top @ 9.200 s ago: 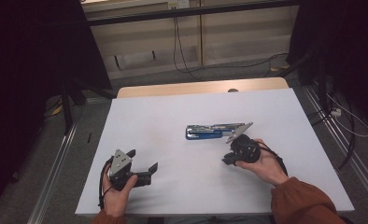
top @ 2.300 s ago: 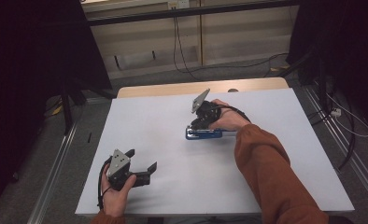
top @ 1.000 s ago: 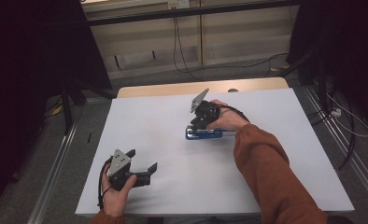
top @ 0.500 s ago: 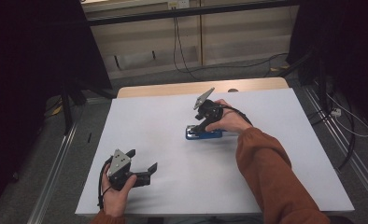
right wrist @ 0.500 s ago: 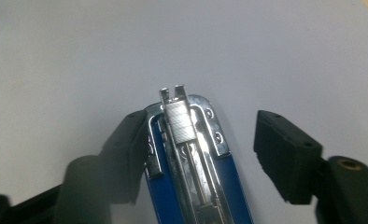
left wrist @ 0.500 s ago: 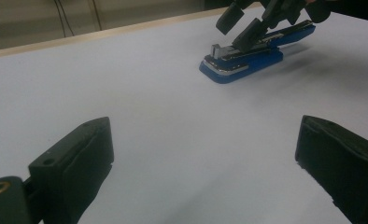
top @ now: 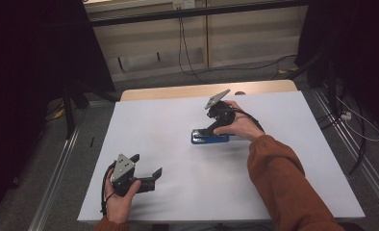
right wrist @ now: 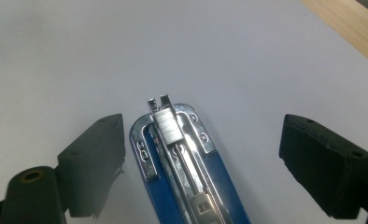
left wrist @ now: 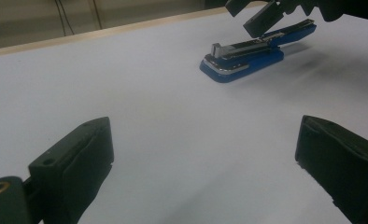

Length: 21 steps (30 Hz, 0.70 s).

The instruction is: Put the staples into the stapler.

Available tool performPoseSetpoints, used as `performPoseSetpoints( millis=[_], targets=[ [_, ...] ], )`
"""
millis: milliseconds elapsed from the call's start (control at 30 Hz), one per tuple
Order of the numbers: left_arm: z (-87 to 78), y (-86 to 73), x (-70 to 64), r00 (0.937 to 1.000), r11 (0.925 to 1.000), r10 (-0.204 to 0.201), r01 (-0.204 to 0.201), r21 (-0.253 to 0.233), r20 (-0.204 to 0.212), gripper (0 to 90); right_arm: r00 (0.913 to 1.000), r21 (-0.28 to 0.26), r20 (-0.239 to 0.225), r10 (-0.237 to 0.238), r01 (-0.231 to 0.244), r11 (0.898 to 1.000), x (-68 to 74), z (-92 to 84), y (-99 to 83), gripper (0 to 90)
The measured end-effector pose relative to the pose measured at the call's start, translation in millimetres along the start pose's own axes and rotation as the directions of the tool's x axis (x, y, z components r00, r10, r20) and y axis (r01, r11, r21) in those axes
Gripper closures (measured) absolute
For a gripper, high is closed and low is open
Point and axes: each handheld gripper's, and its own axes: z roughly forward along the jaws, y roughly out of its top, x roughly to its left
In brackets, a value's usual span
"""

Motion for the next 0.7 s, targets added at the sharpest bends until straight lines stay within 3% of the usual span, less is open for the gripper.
performPoseSetpoints(
  millis=[67,267,500,700],
  targets=[
    [0.1,0.0,0.0,1.0000,1.0000,-0.001,0.001,-0.001,0.000,4.6,0.9999,-0.001,0.006,0.009,-0.009,1.000,-0.1,-2.0,-1.4,11.6],
    [0.2,0.0,0.1,1.0000,1.0000,-0.004,0.004,0.002,-0.002,4.6,0.9953,-0.011,0.026,0.093,-0.093,0.996,0.3,-6.6,-7.8,6.9],
    [0.4,-0.2,0.1,1.0000,1.0000,-0.001,0.001,0.002,-0.003,4.6,0.9859,-0.004,0.116,0.121,-0.121,0.993,1.2,-11.8,-14.2,7.3],
    [0.5,-0.4,0.2,1.0000,1.0000,-0.006,0.006,0.005,-0.002,4.6,0.9740,-0.067,0.158,0.162,-0.153,0.986,0.5,-20.4,-19.5,7.4]
  ],
)
